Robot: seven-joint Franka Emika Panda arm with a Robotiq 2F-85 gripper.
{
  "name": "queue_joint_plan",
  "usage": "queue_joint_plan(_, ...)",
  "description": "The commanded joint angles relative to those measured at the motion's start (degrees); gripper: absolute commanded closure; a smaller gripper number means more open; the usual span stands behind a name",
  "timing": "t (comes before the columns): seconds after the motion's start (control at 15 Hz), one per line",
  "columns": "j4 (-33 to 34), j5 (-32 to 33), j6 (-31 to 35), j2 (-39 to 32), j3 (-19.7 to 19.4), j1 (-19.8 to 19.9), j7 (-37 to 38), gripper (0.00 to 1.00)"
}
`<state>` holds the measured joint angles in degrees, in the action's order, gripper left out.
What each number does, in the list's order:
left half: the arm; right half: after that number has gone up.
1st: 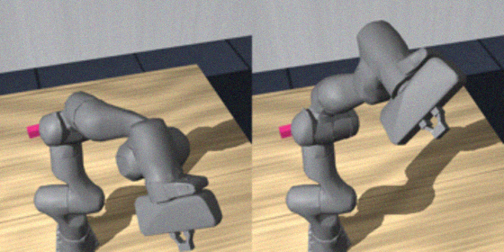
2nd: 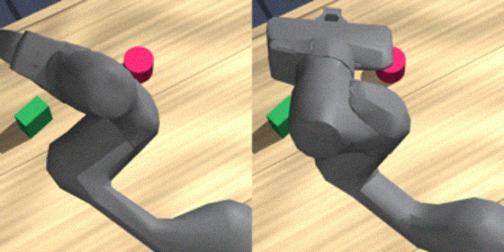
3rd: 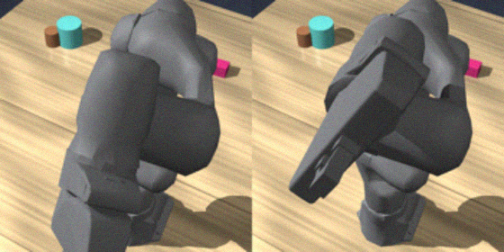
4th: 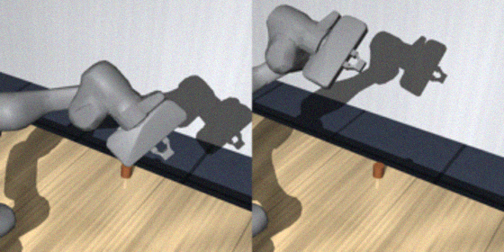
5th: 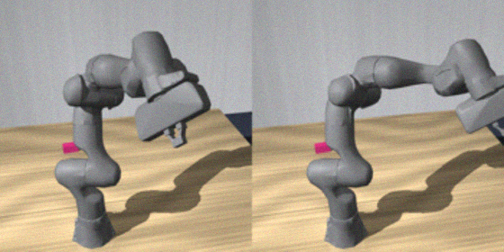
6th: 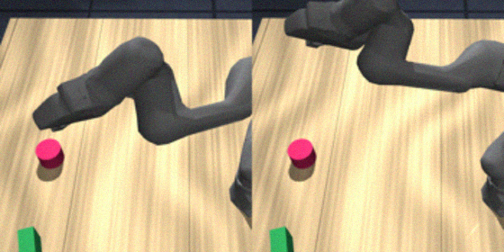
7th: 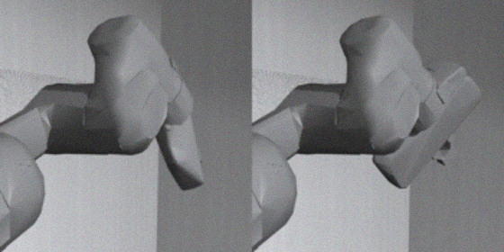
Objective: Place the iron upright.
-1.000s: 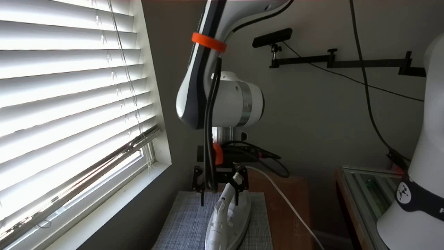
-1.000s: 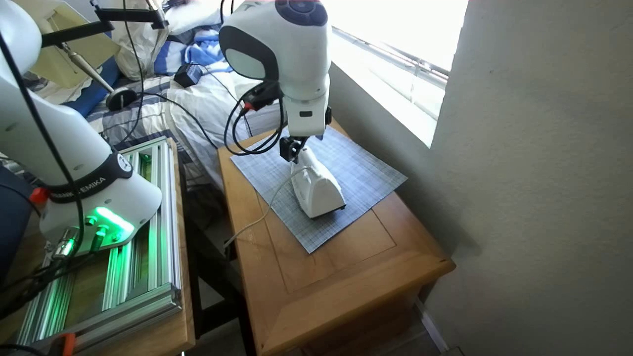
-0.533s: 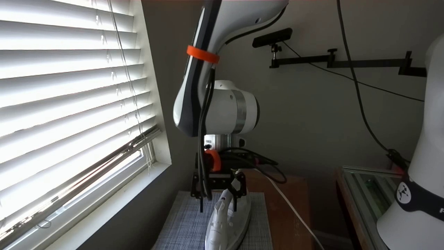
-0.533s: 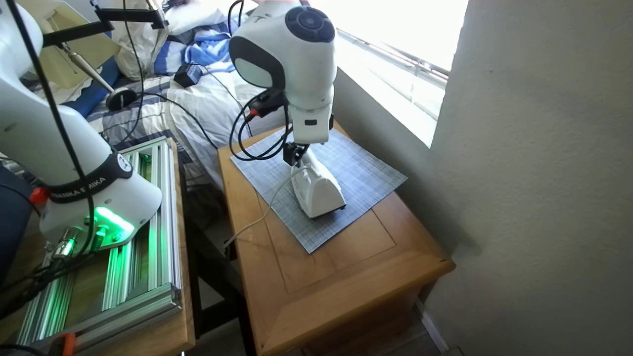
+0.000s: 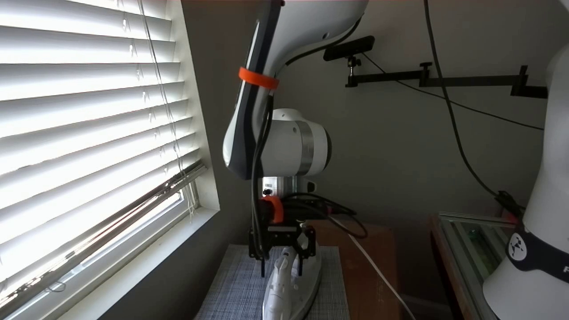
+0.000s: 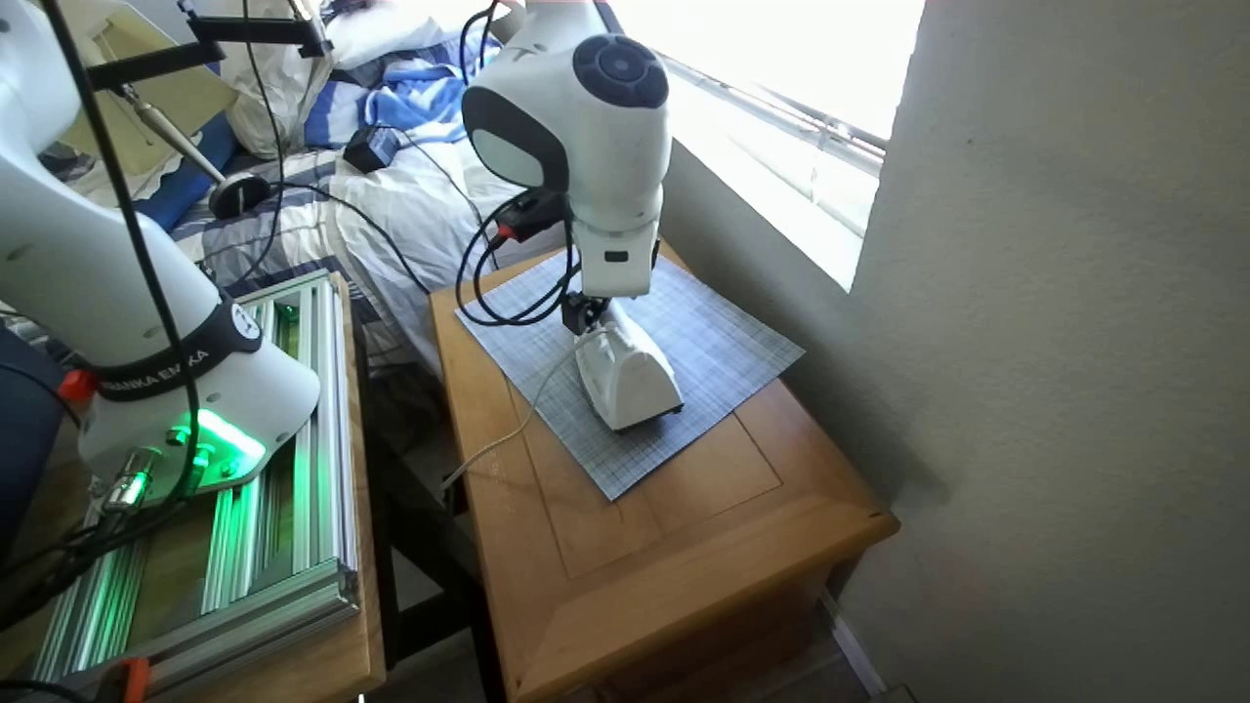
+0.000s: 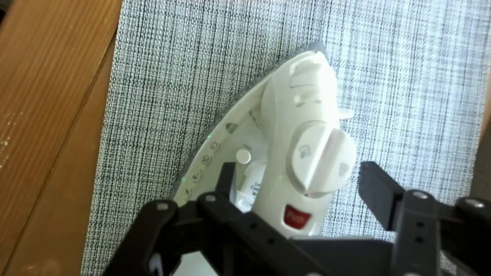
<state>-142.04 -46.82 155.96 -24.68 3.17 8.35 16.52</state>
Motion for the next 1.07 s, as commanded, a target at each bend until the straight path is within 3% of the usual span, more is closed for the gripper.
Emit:
queue_joint_plan(0.0, 1.55, -2.74, -1.37, -1.16, -0.42, 0.02, -2.83, 0.2)
queue_joint_plan(0.27, 1.52, -2.93, -1.64, -1.09, -0.57, -0.06, -3.03, 0.32)
queue_joint_plan(0.67, 1.71, -3.12, -1.87, -1.03, -0.63, -0.17, -3.04, 0.66)
queue_joint_plan(1.0, 1.87, -3.4, -2.24, -1.02, -0.69, 0.07, -3.33, 0.76)
